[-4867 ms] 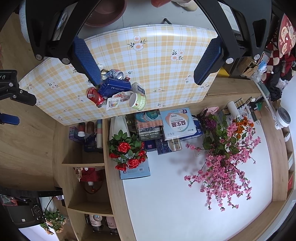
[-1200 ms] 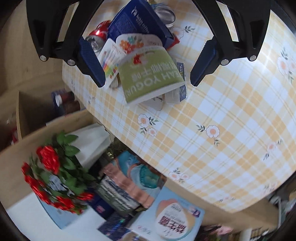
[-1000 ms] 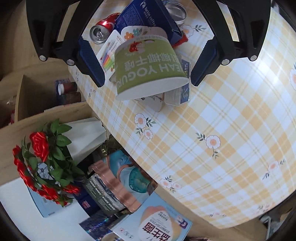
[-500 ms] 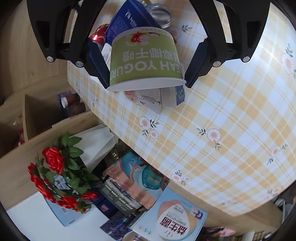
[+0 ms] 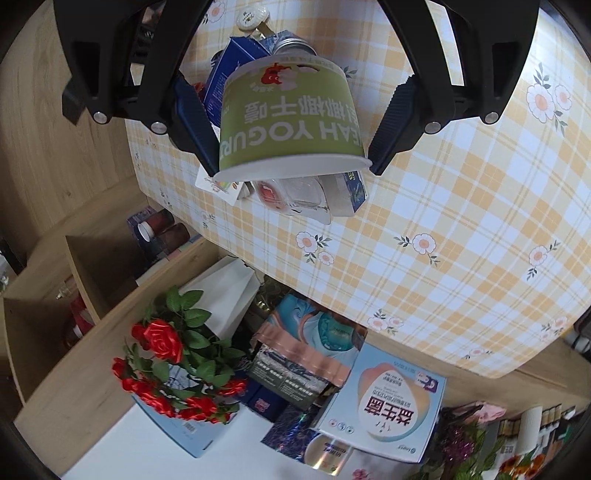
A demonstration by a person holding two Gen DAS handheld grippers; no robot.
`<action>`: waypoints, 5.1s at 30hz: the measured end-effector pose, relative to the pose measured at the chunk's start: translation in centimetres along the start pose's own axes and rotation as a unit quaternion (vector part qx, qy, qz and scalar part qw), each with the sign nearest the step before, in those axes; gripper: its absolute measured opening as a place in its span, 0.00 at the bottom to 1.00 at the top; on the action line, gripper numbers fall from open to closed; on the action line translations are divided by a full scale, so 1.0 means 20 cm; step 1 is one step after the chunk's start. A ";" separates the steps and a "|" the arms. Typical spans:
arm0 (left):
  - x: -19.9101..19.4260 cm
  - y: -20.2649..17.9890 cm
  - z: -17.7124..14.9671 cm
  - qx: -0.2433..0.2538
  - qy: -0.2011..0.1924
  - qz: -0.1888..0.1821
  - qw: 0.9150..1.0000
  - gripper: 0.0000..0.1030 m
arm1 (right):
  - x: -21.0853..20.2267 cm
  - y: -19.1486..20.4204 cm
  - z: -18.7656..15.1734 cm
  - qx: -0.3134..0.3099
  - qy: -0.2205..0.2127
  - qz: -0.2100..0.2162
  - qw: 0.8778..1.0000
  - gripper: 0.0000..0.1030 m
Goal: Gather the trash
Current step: 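Grasp the red Coke can with the right gripper while the left gripper holds the cup, then carry the yogurt cup over the pink bin and open the left gripper while the right holds the can, then move the Coke can over the pink bin and open the right gripper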
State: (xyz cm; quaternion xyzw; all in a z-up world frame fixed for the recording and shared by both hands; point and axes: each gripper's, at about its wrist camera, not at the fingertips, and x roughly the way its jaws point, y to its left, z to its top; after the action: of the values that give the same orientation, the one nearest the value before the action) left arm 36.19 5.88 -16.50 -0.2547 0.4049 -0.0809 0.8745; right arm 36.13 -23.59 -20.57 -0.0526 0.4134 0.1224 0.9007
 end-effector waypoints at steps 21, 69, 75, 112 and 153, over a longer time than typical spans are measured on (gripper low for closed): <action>-0.17 -0.08 -0.10 0.063 -0.019 -0.025 0.998 0.77 | 0.17 -0.04 0.03 0.085 0.042 0.017 0.995 0.47; -0.80 -0.23 -1.16 0.183 0.060 -0.070 0.979 0.78 | -1.25 0.34 -0.63 0.071 -0.127 0.052 0.988 0.33; -0.77 -0.24 -1.30 0.202 0.088 -0.062 0.973 0.78 | -1.33 0.35 -0.74 0.073 -0.130 0.052 0.987 0.34; -1.14 -0.11 -1.14 0.195 -0.053 -0.012 0.979 0.90 | -1.33 0.48 -0.88 0.032 -0.086 0.070 0.993 0.34; -1.22 0.06 -1.14 0.190 -0.092 0.061 0.976 0.91 | -1.18 0.51 -0.96 0.048 -0.021 0.035 0.998 0.95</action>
State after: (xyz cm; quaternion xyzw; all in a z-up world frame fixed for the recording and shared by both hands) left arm 2.97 6.65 -13.17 -0.0650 0.3143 -0.0789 0.9438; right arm 4.54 -21.60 -15.23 0.0073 0.4017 0.1346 0.9058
